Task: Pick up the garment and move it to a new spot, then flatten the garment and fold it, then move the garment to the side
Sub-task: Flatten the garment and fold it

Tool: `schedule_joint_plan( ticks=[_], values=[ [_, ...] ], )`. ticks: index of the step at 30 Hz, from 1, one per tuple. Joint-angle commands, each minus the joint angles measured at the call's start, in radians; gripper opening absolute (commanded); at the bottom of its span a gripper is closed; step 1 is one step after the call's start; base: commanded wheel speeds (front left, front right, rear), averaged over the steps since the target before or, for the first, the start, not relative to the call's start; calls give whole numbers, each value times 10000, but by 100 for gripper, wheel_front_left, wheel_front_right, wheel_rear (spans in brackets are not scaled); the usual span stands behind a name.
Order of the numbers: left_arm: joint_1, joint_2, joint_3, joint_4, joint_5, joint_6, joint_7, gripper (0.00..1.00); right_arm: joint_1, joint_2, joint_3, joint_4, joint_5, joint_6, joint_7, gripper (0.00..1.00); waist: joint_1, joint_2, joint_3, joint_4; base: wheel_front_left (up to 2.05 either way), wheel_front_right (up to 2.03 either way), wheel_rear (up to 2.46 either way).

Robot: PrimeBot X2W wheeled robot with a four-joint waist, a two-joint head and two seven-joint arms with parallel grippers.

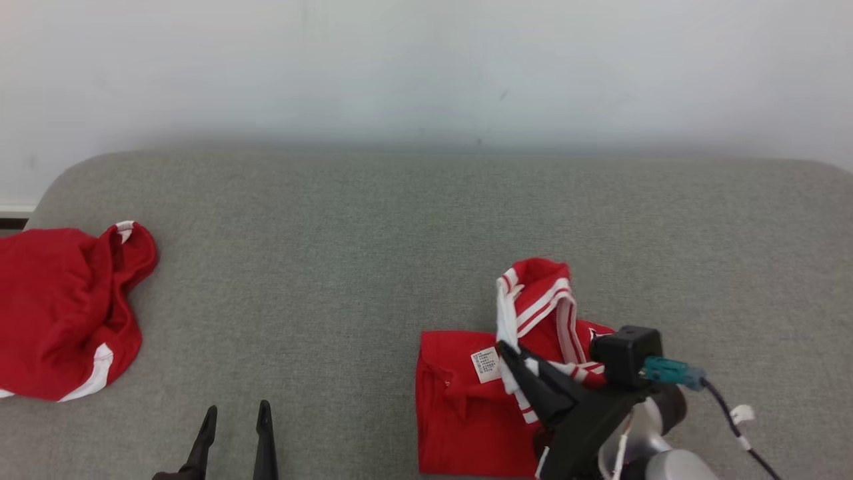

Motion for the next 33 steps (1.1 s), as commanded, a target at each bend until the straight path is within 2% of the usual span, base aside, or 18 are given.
schedule_joint_plan(
  ticks=[1, 9, 12, 13, 14, 15, 16, 17, 25, 33],
  values=[
    [-206, -11, -58, 19, -23, 14, -28, 100, -110, 185, 143, 264, -64, -24, -118, 0, 0, -1, 130, 215, 0, 0, 0],
    [-479, -10, -326, 147, -88, 10, -28, 100, -691, 504, 751, 2029, -766, -24, -930, 0, 0, -1, 302, 570, 0, 0, 0],
    [-515, -11, -331, 178, -112, 32, -28, 100, -821, 699, 926, 2624, -695, -24, -1199, 0, 0, -1, 328, 612, 0, 0, 0],
    [-513, -11, -325, 190, -109, 39, -28, 100, -887, 716, 973, 2779, -728, -24, -1274, 10, 0, -1, 336, 616, 0, 0, 0],
    [-513, -11, -325, 190, -109, 39, -28, 100, -887, 716, 973, 2779, -728, -24, -1274, 10, 0, -1, 336, 616, 0, 0, 0],
    [-510, -11, -330, 201, -105, 41, -28, 100, -961, 731, 1034, 2895, -730, -24, -1354, 48, 0, -1, 340, 614, 0, 0, 0],
    [-503, -11, -321, 208, -99, 46, -28, 100, -1028, 755, 1098, 2983, -692, -24, -1458, 96, 0, -1, 342, 601, 0, 0, 0],
    [-488, -11, -299, 210, -94, 51, -28, 100, -1081, 760, 1159, 3038, -648, -24, -1574, 100, 0, -1, 338, 579, 0, 0, 0],
    [-254, -8, -107, 205, -32, 72, -28, 100, -1375, 336, 1248, 2394, -192, -24, -2514, 100, 0, -1, 111, 261, 0, 0, 0],
    [-58, -10, 331, 37, 139, 109, -28, 100, -781, -413, 220, 894, -470, -24, -2884, 100, 0, -1, -84, 16, 0, 0, 0]
  ],
)
